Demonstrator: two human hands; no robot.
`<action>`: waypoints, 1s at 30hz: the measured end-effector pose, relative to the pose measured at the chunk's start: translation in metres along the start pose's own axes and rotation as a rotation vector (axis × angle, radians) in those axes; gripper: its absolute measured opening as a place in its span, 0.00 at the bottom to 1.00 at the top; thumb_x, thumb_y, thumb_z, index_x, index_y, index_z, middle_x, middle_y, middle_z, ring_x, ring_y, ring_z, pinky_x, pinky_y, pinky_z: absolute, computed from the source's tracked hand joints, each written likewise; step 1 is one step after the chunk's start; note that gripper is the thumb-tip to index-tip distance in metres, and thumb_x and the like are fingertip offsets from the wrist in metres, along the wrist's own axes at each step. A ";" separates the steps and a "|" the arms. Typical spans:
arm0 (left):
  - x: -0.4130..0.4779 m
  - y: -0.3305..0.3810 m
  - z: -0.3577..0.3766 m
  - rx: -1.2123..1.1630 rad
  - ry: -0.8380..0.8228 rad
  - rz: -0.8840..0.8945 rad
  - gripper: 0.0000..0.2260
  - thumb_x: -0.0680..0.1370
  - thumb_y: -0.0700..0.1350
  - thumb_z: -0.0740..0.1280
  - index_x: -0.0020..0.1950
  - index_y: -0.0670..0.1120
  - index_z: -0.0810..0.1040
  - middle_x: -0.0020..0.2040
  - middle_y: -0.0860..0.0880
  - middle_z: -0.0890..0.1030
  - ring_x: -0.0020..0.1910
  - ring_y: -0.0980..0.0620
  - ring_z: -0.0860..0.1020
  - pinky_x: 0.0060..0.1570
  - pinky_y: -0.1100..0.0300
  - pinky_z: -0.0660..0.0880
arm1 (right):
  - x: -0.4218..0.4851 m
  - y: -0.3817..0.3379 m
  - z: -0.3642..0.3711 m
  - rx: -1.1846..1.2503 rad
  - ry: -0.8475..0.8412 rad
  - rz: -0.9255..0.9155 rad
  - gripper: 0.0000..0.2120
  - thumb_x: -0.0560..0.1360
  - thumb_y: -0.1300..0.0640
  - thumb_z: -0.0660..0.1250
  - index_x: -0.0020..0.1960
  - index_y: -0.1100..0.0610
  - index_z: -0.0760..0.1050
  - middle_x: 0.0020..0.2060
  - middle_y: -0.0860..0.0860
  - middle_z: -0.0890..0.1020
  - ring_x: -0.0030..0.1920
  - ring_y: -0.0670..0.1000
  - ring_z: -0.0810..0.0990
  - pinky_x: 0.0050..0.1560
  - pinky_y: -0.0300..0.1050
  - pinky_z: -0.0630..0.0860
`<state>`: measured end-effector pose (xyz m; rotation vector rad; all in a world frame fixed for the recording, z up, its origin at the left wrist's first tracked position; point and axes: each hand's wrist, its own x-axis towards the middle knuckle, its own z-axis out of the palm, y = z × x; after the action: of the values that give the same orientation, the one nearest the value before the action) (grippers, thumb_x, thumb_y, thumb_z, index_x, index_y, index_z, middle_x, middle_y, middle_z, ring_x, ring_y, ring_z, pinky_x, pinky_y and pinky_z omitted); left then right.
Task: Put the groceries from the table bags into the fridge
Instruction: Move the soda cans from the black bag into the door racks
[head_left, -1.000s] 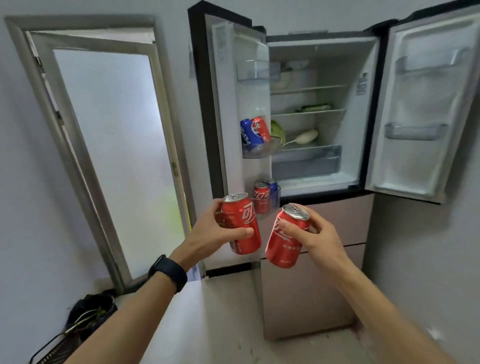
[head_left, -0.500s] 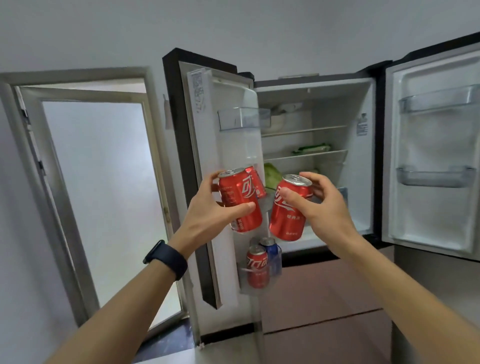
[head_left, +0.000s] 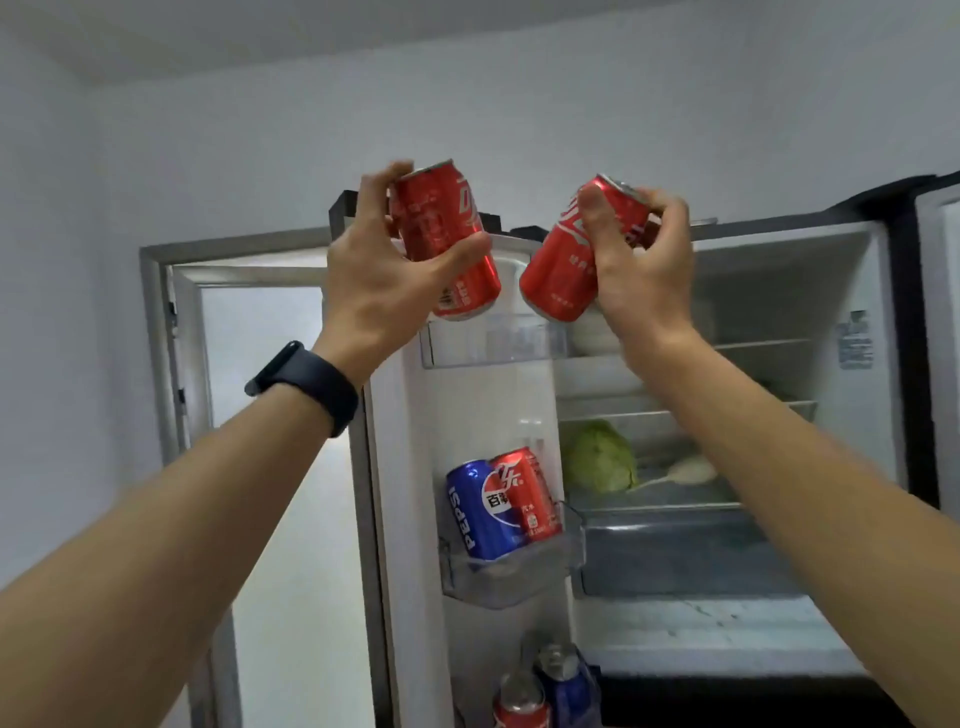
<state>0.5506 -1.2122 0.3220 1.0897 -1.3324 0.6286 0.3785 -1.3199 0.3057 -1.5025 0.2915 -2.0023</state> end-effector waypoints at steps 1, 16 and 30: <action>0.009 0.001 0.005 0.041 0.009 -0.013 0.37 0.68 0.64 0.77 0.72 0.55 0.68 0.53 0.58 0.78 0.53 0.56 0.80 0.55 0.53 0.80 | 0.013 0.004 0.005 -0.001 0.003 -0.029 0.29 0.75 0.39 0.70 0.69 0.52 0.65 0.59 0.47 0.76 0.56 0.45 0.78 0.58 0.44 0.79; 0.031 -0.014 0.076 0.570 -0.217 -0.200 0.32 0.68 0.64 0.77 0.64 0.48 0.73 0.56 0.48 0.80 0.52 0.50 0.79 0.49 0.56 0.75 | 0.048 0.091 0.028 -0.236 -0.350 -0.032 0.28 0.73 0.37 0.71 0.66 0.50 0.71 0.49 0.46 0.78 0.49 0.47 0.77 0.49 0.39 0.70; 0.037 -0.012 0.067 0.631 -0.438 -0.274 0.31 0.76 0.59 0.72 0.72 0.47 0.66 0.58 0.48 0.79 0.52 0.49 0.79 0.53 0.55 0.78 | 0.058 0.119 0.030 -0.231 -0.600 0.013 0.20 0.78 0.40 0.63 0.68 0.42 0.68 0.52 0.47 0.81 0.50 0.48 0.81 0.47 0.44 0.77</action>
<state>0.5379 -1.2840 0.3466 1.9763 -1.3423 0.6425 0.4363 -1.4425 0.3001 -2.1523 0.2808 -1.4494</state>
